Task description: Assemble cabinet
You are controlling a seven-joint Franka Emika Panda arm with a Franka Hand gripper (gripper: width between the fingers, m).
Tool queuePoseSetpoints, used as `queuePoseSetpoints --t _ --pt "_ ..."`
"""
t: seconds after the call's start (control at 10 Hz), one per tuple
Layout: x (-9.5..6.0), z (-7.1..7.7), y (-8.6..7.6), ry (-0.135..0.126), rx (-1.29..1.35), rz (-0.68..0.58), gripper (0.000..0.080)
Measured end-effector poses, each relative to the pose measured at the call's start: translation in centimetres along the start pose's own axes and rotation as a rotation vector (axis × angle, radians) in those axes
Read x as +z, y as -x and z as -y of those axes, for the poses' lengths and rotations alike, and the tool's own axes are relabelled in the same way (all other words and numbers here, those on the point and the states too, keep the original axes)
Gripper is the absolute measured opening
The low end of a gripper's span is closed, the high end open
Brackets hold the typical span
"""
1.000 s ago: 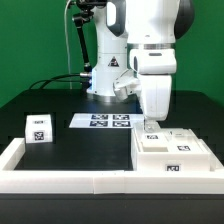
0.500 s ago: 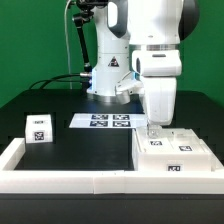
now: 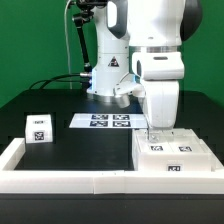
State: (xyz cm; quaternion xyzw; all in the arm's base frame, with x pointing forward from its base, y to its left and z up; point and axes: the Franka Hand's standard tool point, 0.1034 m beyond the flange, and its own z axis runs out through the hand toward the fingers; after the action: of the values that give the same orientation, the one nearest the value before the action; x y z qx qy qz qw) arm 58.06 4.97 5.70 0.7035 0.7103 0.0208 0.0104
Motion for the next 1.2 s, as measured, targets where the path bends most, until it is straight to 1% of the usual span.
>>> queuePoseSetpoints --t 0.1,0.3,0.4,0.5,0.6,0.7,0.8,0.9,1.0,1.1,1.2 --pt "0.0 0.0 0.1 -0.004 0.0 0.002 0.0074" --pt "-0.1 0.0 0.1 -0.004 -0.002 0.003 0.0074" --pt "-0.2 0.2 0.1 -0.003 0.0 0.004 0.0147" --pt "-0.4 0.4 -0.1 0.005 0.022 0.004 0.0337" --pt "-0.8 1.0 -0.4 0.022 0.045 0.001 0.0337" --pt "-1.2 1.7 -0.4 0.038 0.048 -0.001 0.0523" --pt "-1.6 2.4 -0.4 0.049 0.06 -0.002 0.0523" --pt "-1.8 3.3 -0.5 0.059 0.076 -0.005 0.0703" --pt "-2.0 4.1 -0.7 0.066 0.096 -0.007 0.0775" --pt "-2.2 4.7 -1.0 0.075 0.134 -0.012 0.0775" --pt "-2.3 5.4 -1.2 0.078 0.161 -0.015 0.0794"
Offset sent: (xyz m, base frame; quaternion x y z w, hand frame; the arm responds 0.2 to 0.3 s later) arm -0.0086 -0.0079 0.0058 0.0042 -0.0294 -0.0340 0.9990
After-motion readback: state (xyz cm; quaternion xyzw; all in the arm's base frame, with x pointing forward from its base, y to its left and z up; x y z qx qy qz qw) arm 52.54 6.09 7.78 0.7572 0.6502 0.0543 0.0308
